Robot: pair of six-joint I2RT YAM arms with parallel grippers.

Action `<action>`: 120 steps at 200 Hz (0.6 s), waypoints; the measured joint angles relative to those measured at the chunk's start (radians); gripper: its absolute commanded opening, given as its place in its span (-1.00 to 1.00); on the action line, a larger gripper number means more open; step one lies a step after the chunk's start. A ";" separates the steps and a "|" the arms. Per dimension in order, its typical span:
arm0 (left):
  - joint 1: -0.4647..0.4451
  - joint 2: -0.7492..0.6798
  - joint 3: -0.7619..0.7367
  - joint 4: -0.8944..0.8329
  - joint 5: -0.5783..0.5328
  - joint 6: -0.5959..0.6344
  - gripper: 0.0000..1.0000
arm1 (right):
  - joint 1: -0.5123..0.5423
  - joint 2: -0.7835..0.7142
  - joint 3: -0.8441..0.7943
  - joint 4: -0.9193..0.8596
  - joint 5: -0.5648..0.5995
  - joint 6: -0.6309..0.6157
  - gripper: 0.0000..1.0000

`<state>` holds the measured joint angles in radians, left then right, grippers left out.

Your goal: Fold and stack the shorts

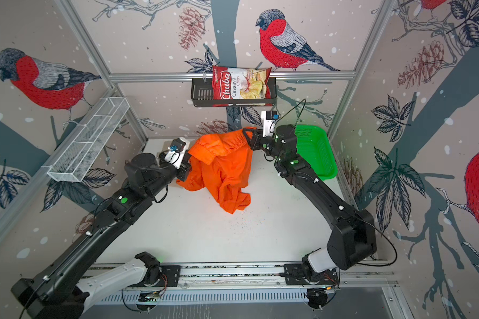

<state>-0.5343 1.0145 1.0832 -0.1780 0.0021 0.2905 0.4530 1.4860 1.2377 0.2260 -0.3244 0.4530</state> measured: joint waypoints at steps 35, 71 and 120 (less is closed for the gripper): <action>-0.063 0.077 -0.113 -0.013 0.093 -0.038 -1.00 | -0.046 -0.037 -0.171 -0.034 0.056 0.074 0.39; -0.123 0.229 -0.158 -0.011 0.190 -0.090 -1.00 | -0.064 -0.195 -0.318 -0.099 0.144 0.122 0.44; -0.134 0.431 -0.158 0.024 0.342 -0.172 -1.00 | -0.065 -0.444 -0.457 -0.262 0.215 0.206 0.51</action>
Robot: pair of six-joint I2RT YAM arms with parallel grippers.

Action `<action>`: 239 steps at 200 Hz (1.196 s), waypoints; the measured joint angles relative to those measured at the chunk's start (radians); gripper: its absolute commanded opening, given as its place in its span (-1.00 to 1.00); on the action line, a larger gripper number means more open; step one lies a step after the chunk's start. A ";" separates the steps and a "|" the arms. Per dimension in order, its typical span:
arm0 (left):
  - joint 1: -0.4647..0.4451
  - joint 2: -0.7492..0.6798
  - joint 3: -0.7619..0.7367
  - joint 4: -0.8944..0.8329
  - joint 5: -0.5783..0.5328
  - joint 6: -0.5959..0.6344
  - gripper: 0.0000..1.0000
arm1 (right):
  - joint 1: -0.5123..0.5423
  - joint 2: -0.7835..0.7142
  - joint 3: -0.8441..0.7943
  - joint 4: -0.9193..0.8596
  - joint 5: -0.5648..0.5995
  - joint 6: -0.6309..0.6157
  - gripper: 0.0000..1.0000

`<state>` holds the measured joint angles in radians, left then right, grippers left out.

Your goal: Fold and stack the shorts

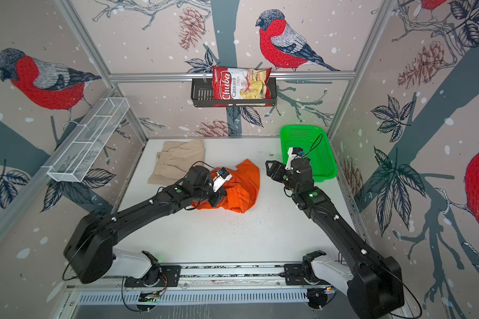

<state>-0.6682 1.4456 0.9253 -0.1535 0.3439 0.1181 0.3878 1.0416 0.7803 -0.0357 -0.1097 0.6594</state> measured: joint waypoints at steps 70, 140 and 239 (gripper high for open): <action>-0.016 0.109 0.026 0.026 0.114 -0.071 -1.00 | 0.284 -0.046 -0.206 0.012 -0.108 0.281 0.51; -0.017 0.142 0.031 0.140 0.124 -0.274 -1.00 | 0.353 -0.199 -0.388 0.158 -0.108 0.560 0.53; -0.017 0.222 0.083 0.263 0.131 -0.470 -1.00 | 0.359 -0.114 -0.507 0.504 -0.065 0.756 0.58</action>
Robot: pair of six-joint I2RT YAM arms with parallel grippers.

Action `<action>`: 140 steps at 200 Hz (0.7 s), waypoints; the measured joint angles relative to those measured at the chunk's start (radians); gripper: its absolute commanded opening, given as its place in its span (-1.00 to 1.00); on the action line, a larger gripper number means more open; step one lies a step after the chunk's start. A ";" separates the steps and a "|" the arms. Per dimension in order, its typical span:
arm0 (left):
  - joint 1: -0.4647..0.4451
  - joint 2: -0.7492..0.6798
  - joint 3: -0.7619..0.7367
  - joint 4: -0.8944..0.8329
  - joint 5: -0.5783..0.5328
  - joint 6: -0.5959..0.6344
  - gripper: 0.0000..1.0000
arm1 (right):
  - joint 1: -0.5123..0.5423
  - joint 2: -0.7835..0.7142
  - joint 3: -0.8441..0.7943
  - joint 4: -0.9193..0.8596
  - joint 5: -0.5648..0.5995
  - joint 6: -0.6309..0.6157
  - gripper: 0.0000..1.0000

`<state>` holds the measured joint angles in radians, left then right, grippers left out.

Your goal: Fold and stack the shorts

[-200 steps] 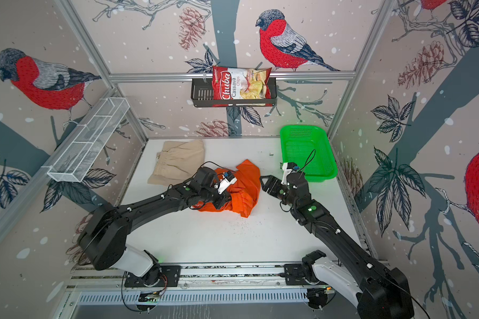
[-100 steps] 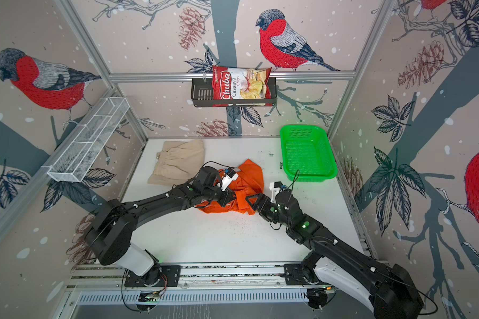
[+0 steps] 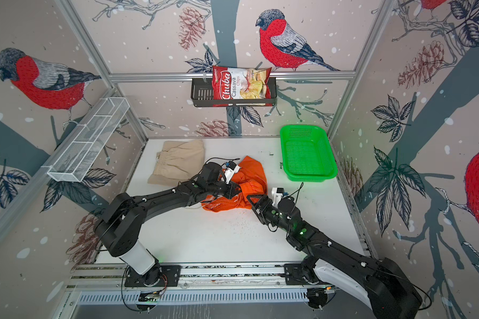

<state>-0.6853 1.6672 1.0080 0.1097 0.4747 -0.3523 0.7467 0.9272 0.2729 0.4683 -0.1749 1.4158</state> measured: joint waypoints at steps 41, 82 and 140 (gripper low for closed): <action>0.000 0.000 -0.006 0.039 0.021 -0.037 -1.00 | -0.021 0.156 0.006 0.176 0.032 0.004 0.56; 0.000 -0.013 -0.033 0.065 0.026 -0.041 -1.00 | -0.082 0.240 0.070 0.270 0.050 -0.020 0.45; 0.000 -0.038 -0.054 0.080 0.023 -0.031 -0.82 | -0.172 0.315 0.172 0.261 0.035 -0.082 -0.74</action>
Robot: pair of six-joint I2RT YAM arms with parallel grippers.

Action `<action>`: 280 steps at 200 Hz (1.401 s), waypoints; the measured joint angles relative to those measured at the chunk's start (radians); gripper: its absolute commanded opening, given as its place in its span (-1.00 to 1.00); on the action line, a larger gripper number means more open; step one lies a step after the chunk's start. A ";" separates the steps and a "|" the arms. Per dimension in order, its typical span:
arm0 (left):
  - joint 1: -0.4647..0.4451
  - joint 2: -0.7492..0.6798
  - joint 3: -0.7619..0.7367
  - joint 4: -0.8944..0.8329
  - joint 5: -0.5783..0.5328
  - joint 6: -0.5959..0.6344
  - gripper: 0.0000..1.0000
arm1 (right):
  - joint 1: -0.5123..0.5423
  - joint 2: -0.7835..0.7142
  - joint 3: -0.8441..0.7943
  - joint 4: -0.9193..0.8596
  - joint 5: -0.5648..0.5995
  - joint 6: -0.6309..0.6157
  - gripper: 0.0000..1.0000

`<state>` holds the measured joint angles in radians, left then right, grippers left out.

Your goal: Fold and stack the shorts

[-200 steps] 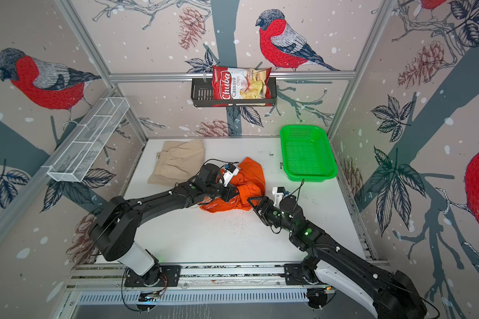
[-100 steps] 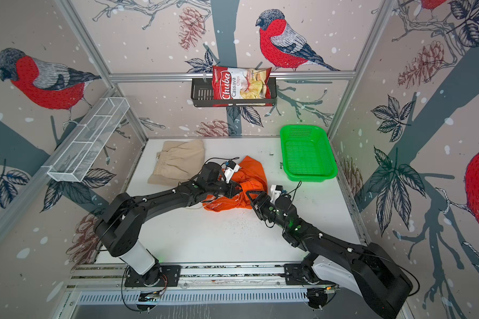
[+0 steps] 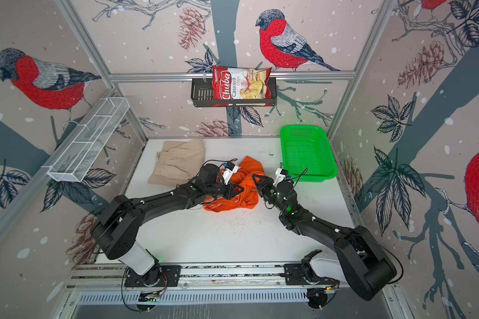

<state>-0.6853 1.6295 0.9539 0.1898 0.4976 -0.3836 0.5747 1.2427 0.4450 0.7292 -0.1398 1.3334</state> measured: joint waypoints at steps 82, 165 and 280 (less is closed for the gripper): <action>0.128 -0.210 -0.040 -0.290 -0.065 0.494 0.24 | -0.161 -0.155 -0.067 -0.286 -0.130 -0.055 -0.91; 0.132 -0.251 -0.179 -0.546 -0.278 1.191 0.31 | -0.233 -0.203 -0.096 -0.423 -0.214 -0.128 -0.90; 0.073 -0.161 -0.257 -0.360 -0.379 1.299 -0.40 | -0.243 -0.188 -0.091 -0.431 -0.250 -0.152 -0.89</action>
<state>-0.6121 1.4681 0.6968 -0.1707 0.1188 0.9150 0.3313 1.0542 0.3538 0.2985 -0.3897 1.1812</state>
